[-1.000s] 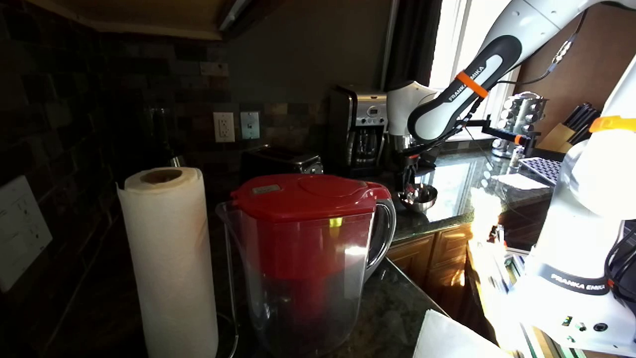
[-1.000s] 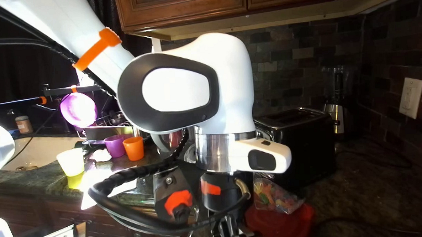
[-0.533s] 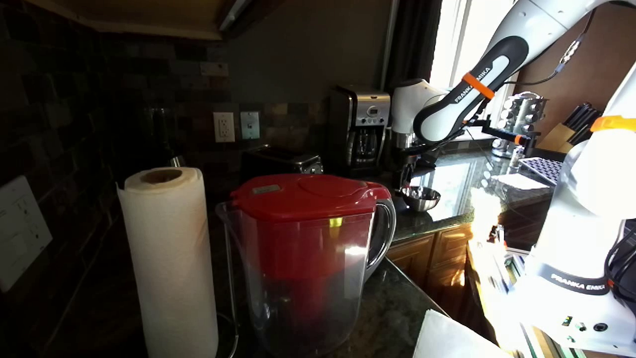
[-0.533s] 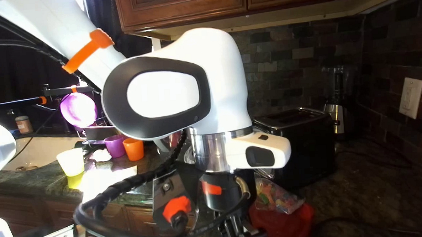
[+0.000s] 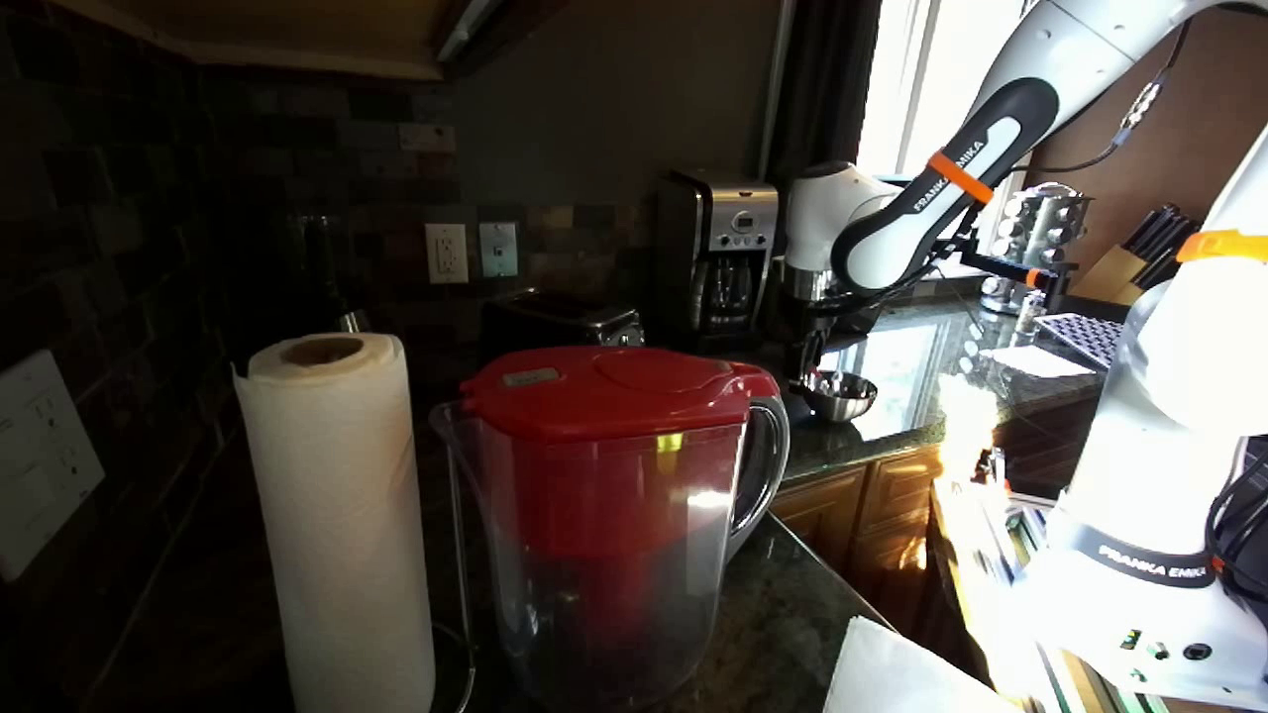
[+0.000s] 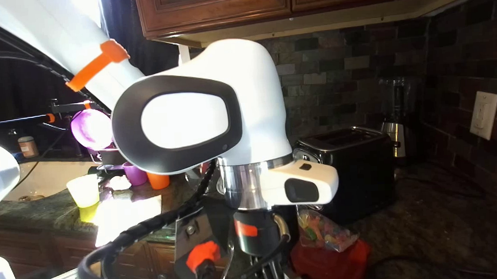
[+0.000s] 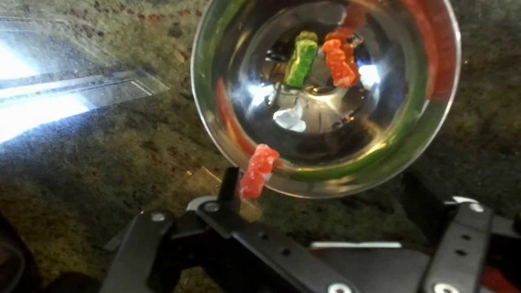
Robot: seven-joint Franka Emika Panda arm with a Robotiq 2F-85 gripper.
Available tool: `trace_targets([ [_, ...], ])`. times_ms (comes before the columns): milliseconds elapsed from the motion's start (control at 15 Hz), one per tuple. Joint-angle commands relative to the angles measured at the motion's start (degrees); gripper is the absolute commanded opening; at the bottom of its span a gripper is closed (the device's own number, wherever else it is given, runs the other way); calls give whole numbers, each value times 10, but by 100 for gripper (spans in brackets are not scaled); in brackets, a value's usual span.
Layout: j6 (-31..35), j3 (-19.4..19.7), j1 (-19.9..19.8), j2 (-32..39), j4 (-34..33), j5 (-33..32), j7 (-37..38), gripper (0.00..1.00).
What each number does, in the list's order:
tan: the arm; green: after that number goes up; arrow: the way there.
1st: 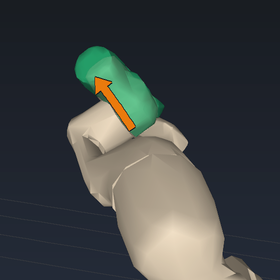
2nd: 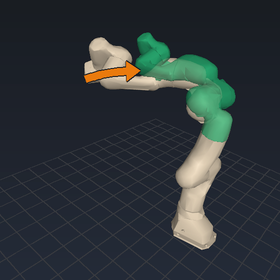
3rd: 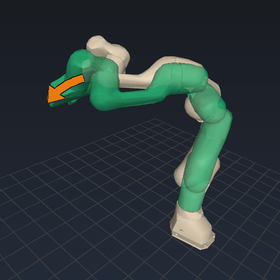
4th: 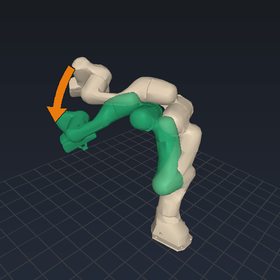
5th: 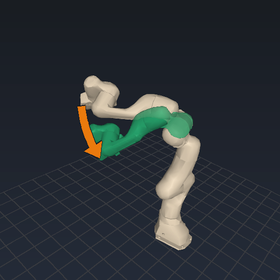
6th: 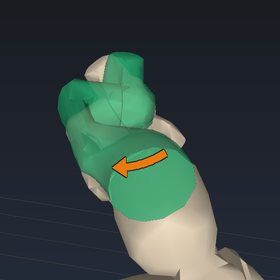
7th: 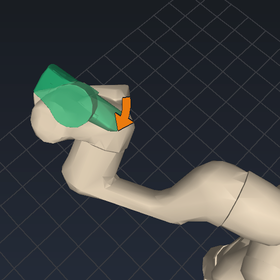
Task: Move one gummy bear to the silver bowl
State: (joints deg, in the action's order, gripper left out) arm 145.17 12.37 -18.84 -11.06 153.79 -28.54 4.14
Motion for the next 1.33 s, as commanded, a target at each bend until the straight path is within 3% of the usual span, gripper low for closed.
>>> trace_targets([
  [0, 24, 0, -6, -28, 38, -27, -4, 100],
  [333, 9, 0, -5, -40, 60, -37, -35, 100],
  [400, 1, 2, 2, -19, 36, -21, -55, 100],
  [733, -11, 12, 17, -24, 36, 21, -161, 100],
  [1267, -7, 12, 28, -48, 33, 83, -201, 100],
])
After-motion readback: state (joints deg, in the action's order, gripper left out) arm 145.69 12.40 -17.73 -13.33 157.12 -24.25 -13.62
